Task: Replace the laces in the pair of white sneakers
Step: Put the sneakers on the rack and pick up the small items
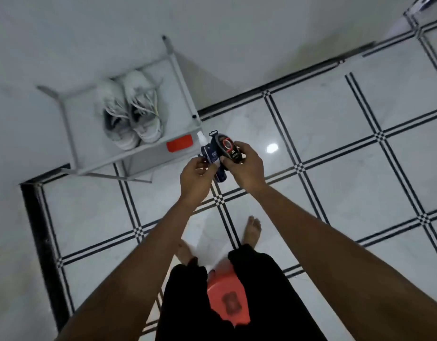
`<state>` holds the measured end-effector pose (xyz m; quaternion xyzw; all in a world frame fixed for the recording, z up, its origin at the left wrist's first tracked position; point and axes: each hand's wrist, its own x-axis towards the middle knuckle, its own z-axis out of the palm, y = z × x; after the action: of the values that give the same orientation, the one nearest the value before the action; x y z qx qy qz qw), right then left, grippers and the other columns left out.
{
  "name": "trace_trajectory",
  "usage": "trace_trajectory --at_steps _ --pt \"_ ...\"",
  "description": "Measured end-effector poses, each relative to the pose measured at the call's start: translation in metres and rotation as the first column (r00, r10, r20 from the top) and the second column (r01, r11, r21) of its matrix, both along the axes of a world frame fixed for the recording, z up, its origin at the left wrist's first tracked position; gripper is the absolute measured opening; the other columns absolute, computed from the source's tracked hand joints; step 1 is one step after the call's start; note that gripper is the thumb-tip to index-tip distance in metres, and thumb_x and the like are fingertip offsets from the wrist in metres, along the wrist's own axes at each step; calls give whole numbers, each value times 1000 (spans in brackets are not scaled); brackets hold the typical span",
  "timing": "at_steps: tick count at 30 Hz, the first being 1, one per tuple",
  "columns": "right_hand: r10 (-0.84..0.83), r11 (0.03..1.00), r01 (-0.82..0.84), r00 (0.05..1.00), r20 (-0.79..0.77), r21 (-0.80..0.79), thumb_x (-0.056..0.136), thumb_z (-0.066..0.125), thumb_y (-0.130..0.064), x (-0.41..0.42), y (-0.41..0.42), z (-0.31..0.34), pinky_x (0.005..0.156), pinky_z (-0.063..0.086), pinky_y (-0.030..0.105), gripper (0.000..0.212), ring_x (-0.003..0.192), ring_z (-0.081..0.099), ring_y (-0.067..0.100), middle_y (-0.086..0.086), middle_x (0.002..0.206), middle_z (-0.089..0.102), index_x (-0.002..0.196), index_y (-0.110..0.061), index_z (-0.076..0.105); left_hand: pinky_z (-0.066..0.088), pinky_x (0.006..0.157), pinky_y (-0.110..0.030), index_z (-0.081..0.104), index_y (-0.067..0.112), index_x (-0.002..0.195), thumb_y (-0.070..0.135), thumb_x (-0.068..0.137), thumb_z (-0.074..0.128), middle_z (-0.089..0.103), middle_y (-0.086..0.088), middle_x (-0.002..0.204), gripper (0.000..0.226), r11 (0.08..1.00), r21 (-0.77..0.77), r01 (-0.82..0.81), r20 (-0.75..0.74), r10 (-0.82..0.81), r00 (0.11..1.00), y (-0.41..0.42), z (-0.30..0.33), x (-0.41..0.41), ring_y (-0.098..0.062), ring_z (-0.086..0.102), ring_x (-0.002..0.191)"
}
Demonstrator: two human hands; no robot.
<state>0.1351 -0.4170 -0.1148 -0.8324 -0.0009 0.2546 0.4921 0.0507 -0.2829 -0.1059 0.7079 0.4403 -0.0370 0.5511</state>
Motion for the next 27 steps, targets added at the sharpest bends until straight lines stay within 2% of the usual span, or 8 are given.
trace_trajectory --at_steps 3,6,10,13,17,21,24,27 --pt "-3 999 2 1000 28 53 82 85 -42 13 0 81 97 59 41 55 103 70 12 -16 112 68 132 -28 64 62 83 -49 73 28 104 58 78 83 76 6 91 41 1000 22 -12 56 11 998 5 80 13 -14 74 80" --pt "-11 996 5 998 66 87 80 84 -49 32 5 113 97 59 42 52 102 70 9 -17 112 69 125 -31 65 62 84 -50 73 25 105 60 73 83 77 2 93 49 999 27 -33 99 30 995 13 111 30 -16 75 85" --pt "24 992 -39 991 128 121 82 86 -43 72 25 153 96 58 38 40 100 67 -2 -25 104 68 116 -37 65 63 85 -49 72 25 105 56 78 84 77 3 95 42 998 38 -55 165 48 985 34 149 62 -16 75 86" --pt "20 991 -43 984 178 129 82 86 -41 108 49 167 93 59 39 38 97 69 0 -22 100 70 114 -37 66 63 79 -42 72 24 107 50 82 84 77 5 94 38 997 74 -26 230 9 973 63 156 99 -10 75 83" --pt "-56 992 31 979 197 125 82 87 -43 152 81 181 94 59 40 48 100 70 6 -21 103 69 124 -27 69 55 63 -18 71 19 110 42 87 83 76 6 92 35 990 136 36 269 -72 960 97 170 152 3 70 71" --pt "-96 991 72 969 229 111 83 86 -47 194 106 187 96 59 39 51 101 70 10 -20 105 67 126 -30 66 52 68 -15 71 23 111 47 86 81 74 12 97 37 968 245 53 287 -125 950 129 181 202 10 66 74" --pt "-93 993 73 967 235 92 84 85 -45 235 132 192 96 58 36 52 101 69 12 -13 107 69 129 -25 67 46 63 -4 68 17 113 35 89 81 69 16 92 33 967 256 14 299 -93 950 156 189 243 16 64 68" --pt "-68 997 53 963 261 63 84 84 -45 282 159 188 93 58 35 51 100 70 12 -12 106 70 127 -24 68 45 64 -4 68 18 113 33 90 80 66 23 89 30 959 280 -52 327 -45 944 178 190 289 14 66 67"
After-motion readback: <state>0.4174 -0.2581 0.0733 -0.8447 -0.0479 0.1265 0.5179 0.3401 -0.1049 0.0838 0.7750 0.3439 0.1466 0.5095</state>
